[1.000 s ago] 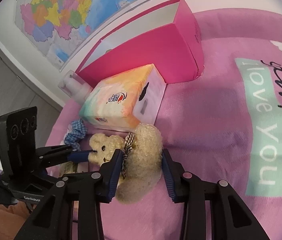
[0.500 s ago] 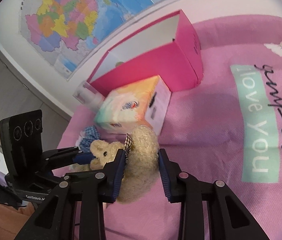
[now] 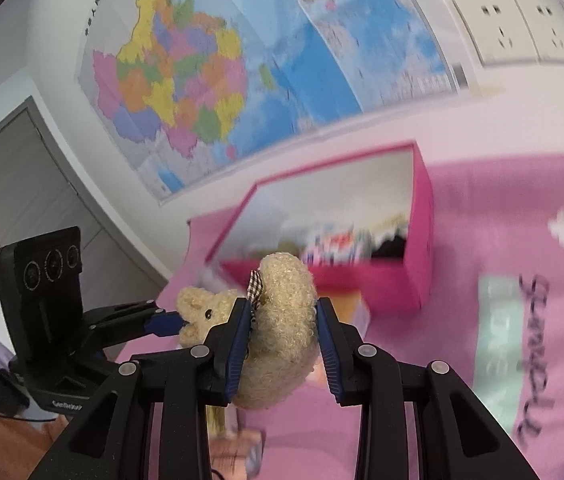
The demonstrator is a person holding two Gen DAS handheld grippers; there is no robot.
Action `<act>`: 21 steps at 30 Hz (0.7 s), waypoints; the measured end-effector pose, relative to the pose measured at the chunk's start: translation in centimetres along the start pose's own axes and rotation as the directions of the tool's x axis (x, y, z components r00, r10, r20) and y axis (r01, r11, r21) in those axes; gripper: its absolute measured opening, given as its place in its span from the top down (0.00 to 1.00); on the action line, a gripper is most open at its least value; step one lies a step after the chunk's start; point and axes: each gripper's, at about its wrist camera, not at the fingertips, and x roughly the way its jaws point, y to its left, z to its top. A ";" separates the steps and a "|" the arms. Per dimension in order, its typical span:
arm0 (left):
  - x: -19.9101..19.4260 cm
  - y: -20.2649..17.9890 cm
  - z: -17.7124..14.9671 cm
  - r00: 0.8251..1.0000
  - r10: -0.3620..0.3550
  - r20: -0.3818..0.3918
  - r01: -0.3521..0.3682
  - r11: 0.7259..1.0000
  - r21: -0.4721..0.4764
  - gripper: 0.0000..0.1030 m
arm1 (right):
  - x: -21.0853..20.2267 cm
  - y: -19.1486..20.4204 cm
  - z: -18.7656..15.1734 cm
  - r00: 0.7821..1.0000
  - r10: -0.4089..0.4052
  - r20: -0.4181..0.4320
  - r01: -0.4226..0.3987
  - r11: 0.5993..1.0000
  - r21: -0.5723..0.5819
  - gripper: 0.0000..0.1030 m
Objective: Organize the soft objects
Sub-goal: 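Lift the teddy bear, carry it into the shoebox and release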
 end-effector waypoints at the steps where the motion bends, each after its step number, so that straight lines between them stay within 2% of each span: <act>1: 0.1 0.5 0.7 1.000 0.007 0.002 -0.007 1.000 0.001 0.52 | 0.2 -0.1 0.6 1.000 -0.001 0.008 0.001 1.000 0.001 0.67; 10: 3.6 3.2 5.1 0.998 0.061 -0.027 -0.063 0.997 -0.046 0.52 | 3.2 -2.3 5.8 0.999 -0.022 0.036 0.020 0.999 0.040 0.68; 15: 5.5 4.4 6.2 0.995 0.076 -0.068 -0.080 0.994 -0.070 0.52 | 5.6 -3.6 7.3 0.998 -0.062 0.022 0.060 0.996 0.061 0.68; 21: 8.0 5.8 7.1 0.986 0.123 -0.114 -0.134 0.987 -0.090 0.52 | 8.2 -5.3 8.5 0.995 -0.099 -0.001 0.099 0.990 0.097 0.65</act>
